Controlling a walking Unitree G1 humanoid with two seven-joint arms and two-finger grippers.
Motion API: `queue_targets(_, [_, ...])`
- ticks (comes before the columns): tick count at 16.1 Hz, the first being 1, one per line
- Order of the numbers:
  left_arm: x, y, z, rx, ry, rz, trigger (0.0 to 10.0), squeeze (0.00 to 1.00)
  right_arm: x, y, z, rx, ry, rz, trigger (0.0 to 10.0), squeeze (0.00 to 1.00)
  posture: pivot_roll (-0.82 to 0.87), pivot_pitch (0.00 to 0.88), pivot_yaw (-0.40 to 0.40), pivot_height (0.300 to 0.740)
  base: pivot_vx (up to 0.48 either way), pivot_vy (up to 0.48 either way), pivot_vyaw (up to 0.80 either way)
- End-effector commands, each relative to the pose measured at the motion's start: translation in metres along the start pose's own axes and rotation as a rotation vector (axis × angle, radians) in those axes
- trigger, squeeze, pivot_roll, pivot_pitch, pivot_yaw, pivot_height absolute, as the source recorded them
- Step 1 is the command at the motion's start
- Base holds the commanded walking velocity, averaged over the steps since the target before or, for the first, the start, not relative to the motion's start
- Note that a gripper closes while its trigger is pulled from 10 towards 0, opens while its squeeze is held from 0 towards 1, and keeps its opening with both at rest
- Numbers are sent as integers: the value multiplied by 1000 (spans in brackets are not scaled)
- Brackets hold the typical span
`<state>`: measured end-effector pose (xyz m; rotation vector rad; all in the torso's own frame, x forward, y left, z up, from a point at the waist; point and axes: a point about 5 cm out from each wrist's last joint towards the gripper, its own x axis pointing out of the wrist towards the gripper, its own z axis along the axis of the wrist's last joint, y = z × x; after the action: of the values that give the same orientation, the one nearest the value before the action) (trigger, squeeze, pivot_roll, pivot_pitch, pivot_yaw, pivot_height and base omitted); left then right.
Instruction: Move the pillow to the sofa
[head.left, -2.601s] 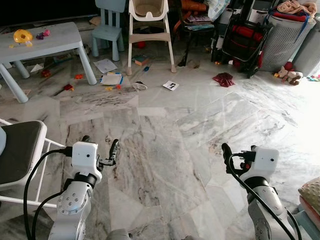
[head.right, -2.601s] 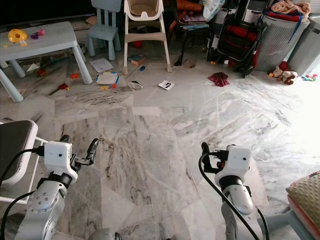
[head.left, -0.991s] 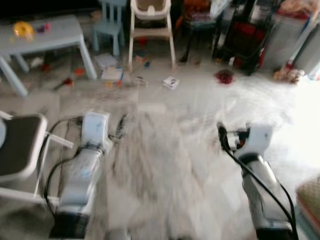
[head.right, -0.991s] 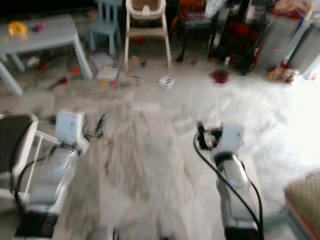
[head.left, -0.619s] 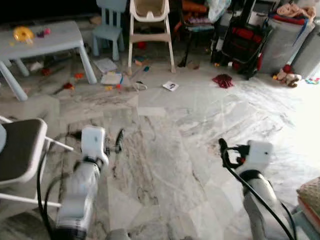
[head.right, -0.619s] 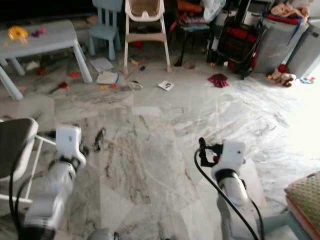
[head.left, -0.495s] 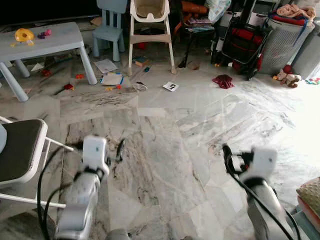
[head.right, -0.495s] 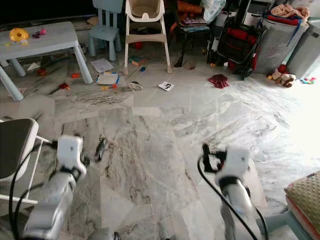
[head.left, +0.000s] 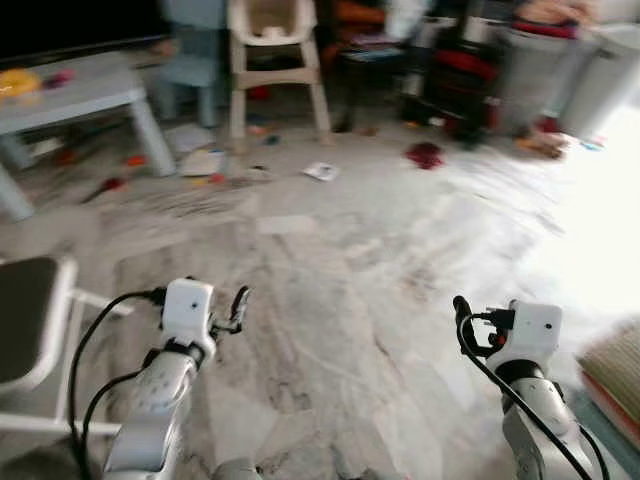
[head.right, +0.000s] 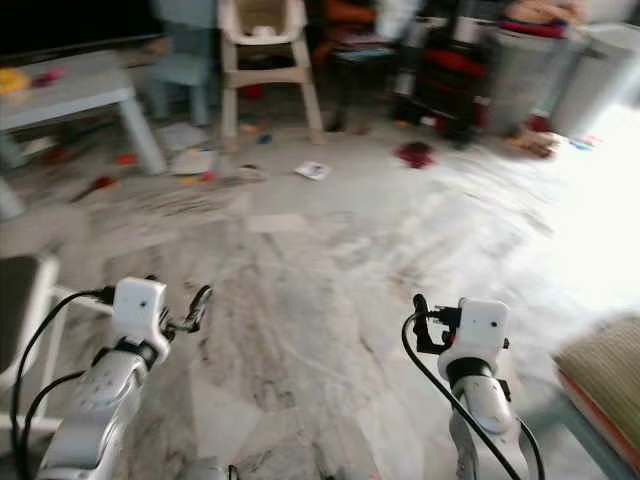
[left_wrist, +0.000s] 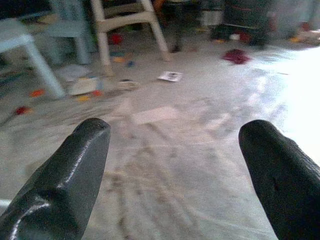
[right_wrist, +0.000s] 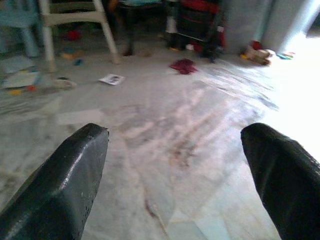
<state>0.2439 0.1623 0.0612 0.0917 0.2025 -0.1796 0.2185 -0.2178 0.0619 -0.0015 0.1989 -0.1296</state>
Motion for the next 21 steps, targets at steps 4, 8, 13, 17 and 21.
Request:
queue_targets(4, [8,-8,5,-25,0,-38,10000,0,4,-11,4,-7,-6,-21,10000,0,-50,0,25,740,0,0,-800])
queue_targets(8, [18,-10,13,-45,-19,-37,10000,0,8,-20,4,3,0,-75,10000,0,-54,0,21,740,0,0,-800])
queue_targets(13, [20,-10,14,-65,-31,-58,10000,0,15,-18,9,-21,-18,-63,10000,0,-56,0,11,740,0,0,-800])
queue_targets(17, [18,-14,13,-78,-34,-96,10000,0,14,-22,8,-14,-7,-83,10000,0,-65,0,10,740,0,0,-800])
queue_targets(21, [19,-11,14,-76,-35,-101,10000,0,14,-23,8,-22,-2,-86,10000,0,-73,0,13,740,0,0,-800])
